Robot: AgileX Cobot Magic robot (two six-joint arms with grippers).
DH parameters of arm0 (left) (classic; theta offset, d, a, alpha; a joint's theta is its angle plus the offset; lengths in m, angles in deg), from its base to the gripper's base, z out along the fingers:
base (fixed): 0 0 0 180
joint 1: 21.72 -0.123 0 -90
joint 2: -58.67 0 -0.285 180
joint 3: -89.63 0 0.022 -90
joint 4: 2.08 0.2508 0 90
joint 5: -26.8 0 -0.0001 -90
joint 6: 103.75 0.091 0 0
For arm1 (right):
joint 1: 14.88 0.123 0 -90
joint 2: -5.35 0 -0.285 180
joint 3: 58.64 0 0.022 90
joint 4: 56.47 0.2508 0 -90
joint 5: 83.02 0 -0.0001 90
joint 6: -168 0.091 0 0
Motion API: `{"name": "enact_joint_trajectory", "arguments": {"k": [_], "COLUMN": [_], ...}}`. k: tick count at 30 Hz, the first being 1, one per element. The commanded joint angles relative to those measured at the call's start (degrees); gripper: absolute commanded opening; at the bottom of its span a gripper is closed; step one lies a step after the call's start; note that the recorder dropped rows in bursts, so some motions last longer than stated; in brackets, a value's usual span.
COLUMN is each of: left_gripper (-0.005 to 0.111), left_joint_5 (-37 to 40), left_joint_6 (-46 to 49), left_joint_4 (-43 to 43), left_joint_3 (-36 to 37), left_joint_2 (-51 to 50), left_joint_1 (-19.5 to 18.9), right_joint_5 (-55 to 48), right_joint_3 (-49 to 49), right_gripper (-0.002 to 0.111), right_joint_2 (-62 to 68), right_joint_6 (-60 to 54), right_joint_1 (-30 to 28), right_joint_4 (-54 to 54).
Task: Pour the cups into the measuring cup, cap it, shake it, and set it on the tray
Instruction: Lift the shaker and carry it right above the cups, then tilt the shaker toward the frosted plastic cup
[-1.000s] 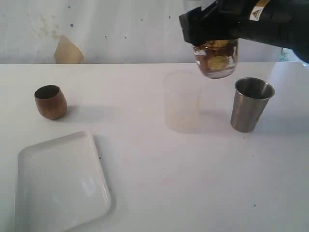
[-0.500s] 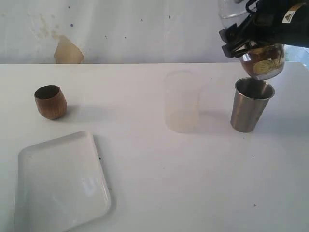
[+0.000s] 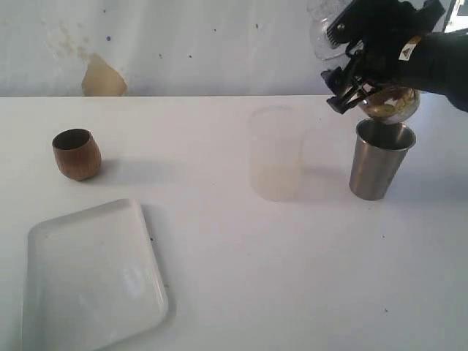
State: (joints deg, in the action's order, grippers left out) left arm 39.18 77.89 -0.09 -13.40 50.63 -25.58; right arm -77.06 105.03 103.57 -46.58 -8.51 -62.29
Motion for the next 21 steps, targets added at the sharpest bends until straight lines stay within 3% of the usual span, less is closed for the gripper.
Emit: {"name": "enact_joint_trajectory", "arguments": {"k": [1, 13, 21], "left_gripper": [0.001, 0.001, 0.001], "left_joint_5": [-0.3, -0.3, -0.3], "left_joint_6": [-0.1, -0.1, -0.1], "left_joint_4": [0.1, 0.1, 0.1], "left_joint_3": [0.2, 0.2, 0.2], "left_joint_2": [0.3, 0.3, 0.3], "left_joint_1": [-0.1, -0.1, -0.1], "right_joint_5": [7.4, 7.6, 11.0], "right_joint_3": [0.4, 0.5, 1.0], "right_gripper": [0.000, 0.000, 0.000], "right_joint_2": [-0.7, 3.9, 4.6], "right_joint_6": [-7.8, -19.1, -20.7], "right_joint_1": [-0.3, -0.3, -0.3], "right_joint_4": [-0.4, -0.4, -0.4]}}
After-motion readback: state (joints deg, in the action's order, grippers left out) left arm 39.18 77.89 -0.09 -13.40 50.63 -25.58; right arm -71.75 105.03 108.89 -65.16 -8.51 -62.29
